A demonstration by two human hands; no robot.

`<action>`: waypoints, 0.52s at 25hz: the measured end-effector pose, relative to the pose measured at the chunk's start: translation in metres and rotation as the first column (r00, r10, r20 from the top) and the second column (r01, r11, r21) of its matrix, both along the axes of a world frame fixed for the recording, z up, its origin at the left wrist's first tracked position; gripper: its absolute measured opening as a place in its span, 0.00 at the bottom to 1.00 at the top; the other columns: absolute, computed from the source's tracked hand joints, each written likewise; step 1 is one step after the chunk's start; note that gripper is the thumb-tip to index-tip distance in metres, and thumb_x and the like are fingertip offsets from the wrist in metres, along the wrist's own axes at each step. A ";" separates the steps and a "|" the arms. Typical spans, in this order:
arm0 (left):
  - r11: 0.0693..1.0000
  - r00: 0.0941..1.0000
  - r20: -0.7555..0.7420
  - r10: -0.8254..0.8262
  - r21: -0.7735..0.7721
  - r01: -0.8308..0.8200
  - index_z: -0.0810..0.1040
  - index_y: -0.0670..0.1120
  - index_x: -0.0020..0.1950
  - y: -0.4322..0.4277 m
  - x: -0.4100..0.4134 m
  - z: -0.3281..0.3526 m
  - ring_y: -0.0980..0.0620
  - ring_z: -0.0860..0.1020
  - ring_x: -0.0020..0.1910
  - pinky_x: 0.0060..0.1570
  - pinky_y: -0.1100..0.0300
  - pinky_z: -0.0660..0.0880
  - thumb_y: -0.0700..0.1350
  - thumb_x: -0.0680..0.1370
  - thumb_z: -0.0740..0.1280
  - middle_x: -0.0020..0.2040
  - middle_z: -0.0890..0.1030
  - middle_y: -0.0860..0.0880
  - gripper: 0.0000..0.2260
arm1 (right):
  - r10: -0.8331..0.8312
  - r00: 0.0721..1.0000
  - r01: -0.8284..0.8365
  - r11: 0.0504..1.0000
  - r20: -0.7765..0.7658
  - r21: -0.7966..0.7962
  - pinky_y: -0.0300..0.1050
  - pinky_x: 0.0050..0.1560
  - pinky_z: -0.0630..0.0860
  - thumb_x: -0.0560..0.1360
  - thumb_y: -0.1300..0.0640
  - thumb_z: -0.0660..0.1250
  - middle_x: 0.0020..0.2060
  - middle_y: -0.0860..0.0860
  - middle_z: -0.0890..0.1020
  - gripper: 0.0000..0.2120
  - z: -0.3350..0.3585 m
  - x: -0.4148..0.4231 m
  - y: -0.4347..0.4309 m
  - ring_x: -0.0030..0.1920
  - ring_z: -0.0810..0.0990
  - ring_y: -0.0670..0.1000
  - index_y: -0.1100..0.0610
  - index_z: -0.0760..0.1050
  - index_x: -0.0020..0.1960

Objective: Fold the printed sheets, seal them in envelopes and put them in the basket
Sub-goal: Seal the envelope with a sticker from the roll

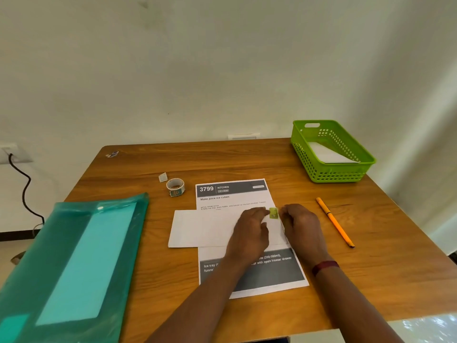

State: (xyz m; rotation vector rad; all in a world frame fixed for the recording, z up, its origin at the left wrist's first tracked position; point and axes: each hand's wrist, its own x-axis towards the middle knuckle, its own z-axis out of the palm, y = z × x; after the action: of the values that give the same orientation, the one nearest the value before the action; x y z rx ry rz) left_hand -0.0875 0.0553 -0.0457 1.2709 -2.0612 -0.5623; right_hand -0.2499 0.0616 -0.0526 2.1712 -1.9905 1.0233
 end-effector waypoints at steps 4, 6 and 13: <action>0.996 0.990 -0.113 0.088 -0.004 -0.089 0.80 0.47 0.60 -0.010 0.039 0.022 0.52 0.77 0.60 0.61 0.71 0.65 0.37 0.76 0.70 0.60 0.81 0.50 0.14 | -0.080 0.997 0.080 0.996 -0.018 -0.045 0.41 0.33 0.73 0.74 0.64 0.69 0.41 0.54 0.82 0.03 0.010 0.007 0.015 0.38 0.79 0.52 0.58 0.79 0.45; 0.991 0.991 -0.013 0.131 -0.035 -0.131 0.80 0.48 0.61 -0.019 0.069 0.032 0.51 0.76 0.62 0.62 0.63 0.70 0.41 0.77 0.68 0.61 0.80 0.50 0.12 | -0.037 0.999 0.035 0.996 -0.020 -0.080 0.40 0.34 0.74 0.72 0.66 0.70 0.43 0.52 0.83 0.06 0.016 0.028 0.027 0.40 0.82 0.52 0.57 0.80 0.46; 0.979 0.773 0.612 0.167 -0.013 -0.202 0.68 0.50 0.71 -0.031 0.145 0.029 0.47 0.70 0.67 0.72 0.44 0.61 0.57 0.82 0.52 0.67 0.74 0.48 0.21 | 0.149 0.981 -0.152 0.988 -0.121 -0.015 0.40 0.41 0.81 0.70 0.48 0.70 0.48 0.46 0.86 0.13 0.013 0.123 0.054 0.44 0.85 0.46 0.49 0.83 0.53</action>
State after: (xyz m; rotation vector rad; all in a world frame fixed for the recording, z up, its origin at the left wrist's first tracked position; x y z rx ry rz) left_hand 0.0580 0.0241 -0.0171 1.8494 -2.3925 -0.1054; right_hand -0.1265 0.1158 -0.0396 2.3401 -1.7786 0.9023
